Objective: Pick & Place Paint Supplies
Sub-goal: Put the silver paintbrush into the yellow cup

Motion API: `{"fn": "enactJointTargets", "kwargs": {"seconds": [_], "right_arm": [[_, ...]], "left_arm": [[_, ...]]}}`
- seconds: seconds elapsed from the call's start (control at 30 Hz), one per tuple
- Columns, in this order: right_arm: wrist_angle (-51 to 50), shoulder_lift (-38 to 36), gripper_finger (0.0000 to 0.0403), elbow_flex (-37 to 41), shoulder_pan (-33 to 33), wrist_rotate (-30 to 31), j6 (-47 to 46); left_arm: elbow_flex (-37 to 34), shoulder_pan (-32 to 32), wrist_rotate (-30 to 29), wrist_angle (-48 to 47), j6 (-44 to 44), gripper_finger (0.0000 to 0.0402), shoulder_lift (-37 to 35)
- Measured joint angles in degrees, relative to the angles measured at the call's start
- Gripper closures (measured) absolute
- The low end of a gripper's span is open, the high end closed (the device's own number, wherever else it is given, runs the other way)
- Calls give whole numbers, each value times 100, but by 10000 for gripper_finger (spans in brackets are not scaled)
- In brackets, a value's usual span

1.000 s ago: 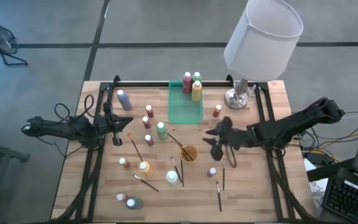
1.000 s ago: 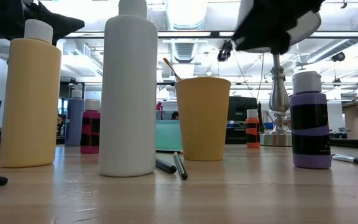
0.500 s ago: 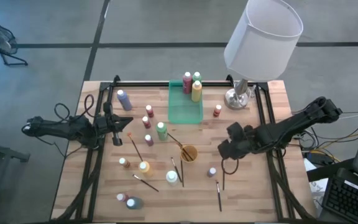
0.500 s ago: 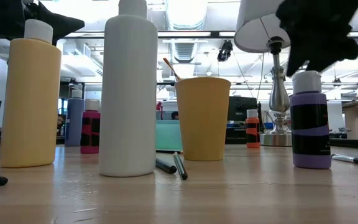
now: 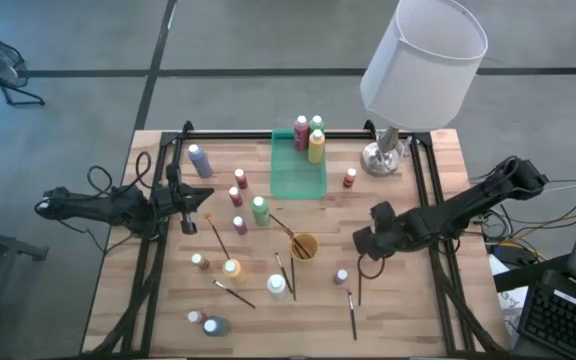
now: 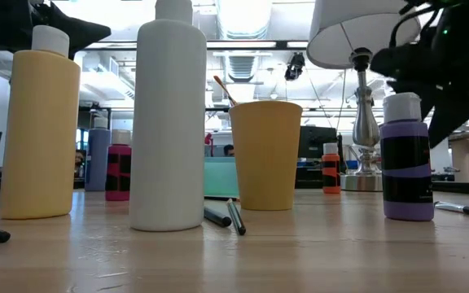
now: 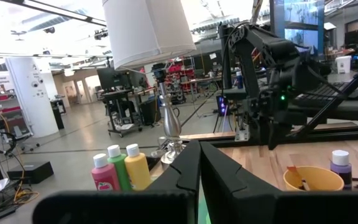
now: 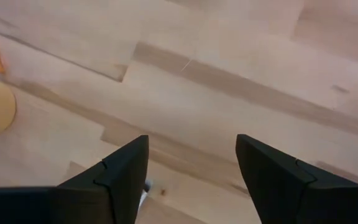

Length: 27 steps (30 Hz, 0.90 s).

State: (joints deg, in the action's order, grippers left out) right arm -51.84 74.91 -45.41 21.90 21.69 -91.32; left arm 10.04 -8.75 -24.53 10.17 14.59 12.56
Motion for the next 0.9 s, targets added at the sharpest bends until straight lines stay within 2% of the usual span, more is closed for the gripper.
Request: {"fn": "enactJointTargets", "kwargs": {"seconds": [0.27,0.53,0.73,0.9], "right_arm": [[501,772,192,-31,1,-504,263],[779,1607,182,-66,67,-1282,-141],[808,2041,170,-270,100,-1395,-127],[788,1989,172,-303,97,-1338,-18]], "left_arm": [[0,0,0,0,0,385,0],[0,0,-1,0,0,385,1],[0,0,1,-2,0,385,2],[0,0,1,-1,0,385,0]]}}
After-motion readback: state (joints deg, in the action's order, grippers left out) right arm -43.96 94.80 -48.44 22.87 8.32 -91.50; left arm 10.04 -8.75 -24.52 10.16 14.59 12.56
